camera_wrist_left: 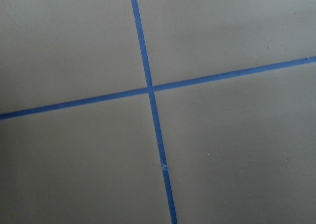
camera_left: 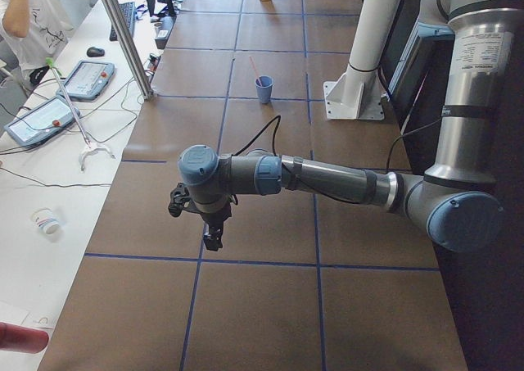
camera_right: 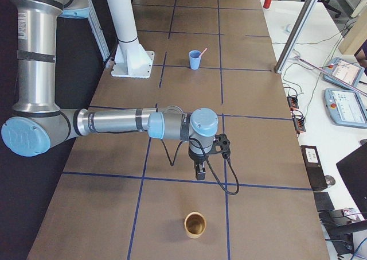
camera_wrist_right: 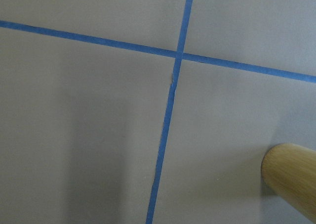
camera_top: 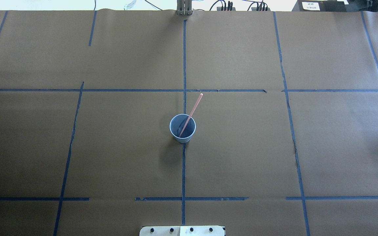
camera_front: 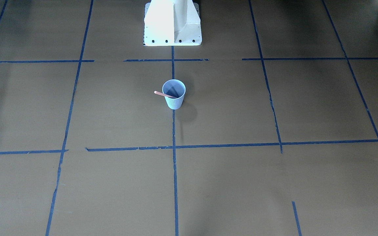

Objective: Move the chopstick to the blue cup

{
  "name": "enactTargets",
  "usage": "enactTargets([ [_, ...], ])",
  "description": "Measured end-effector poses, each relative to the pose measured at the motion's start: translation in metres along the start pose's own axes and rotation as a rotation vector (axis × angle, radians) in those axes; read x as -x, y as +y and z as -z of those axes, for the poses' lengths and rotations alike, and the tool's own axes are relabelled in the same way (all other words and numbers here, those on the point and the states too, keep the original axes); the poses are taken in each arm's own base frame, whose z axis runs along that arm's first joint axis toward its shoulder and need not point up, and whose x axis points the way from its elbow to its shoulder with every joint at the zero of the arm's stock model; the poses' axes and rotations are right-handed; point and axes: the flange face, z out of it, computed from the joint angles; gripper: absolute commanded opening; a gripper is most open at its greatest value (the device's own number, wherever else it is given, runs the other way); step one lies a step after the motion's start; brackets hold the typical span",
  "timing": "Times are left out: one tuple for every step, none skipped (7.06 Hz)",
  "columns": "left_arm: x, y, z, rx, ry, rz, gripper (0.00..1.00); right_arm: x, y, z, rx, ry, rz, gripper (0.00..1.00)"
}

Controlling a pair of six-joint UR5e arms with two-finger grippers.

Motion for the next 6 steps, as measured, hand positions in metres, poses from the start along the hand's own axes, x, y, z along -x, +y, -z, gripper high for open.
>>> enactTargets([
  [0.008, 0.001, -0.008, 0.007, 0.006, 0.015, 1.00, 0.003, -0.002, 0.002, -0.002, -0.001, 0.001, 1.00],
  [0.008, 0.004, -0.008, 0.003, 0.006, 0.025, 1.00, 0.005, -0.005, 0.005, -0.006, -0.002, 0.000, 1.00],
  [0.000, 0.007, 0.000, -0.010, 0.004, 0.047, 1.00, 0.006, -0.011, 0.005, -0.007, -0.002, 0.000, 1.00],
  [-0.008, 0.012, 0.007, -0.023, 0.000, 0.067, 1.00, 0.006, -0.013, 0.002, -0.001, -0.003, -0.002, 1.00],
  [-0.011, 0.023, 0.008, -0.027, -0.005, 0.076, 1.00, 0.006, -0.016, -0.001, 0.007, -0.005, -0.003, 1.00],
  [-0.008, 0.034, 0.006, -0.026, -0.013, 0.073, 1.00, 0.006, -0.018, -0.004, 0.012, -0.007, -0.002, 1.00],
])
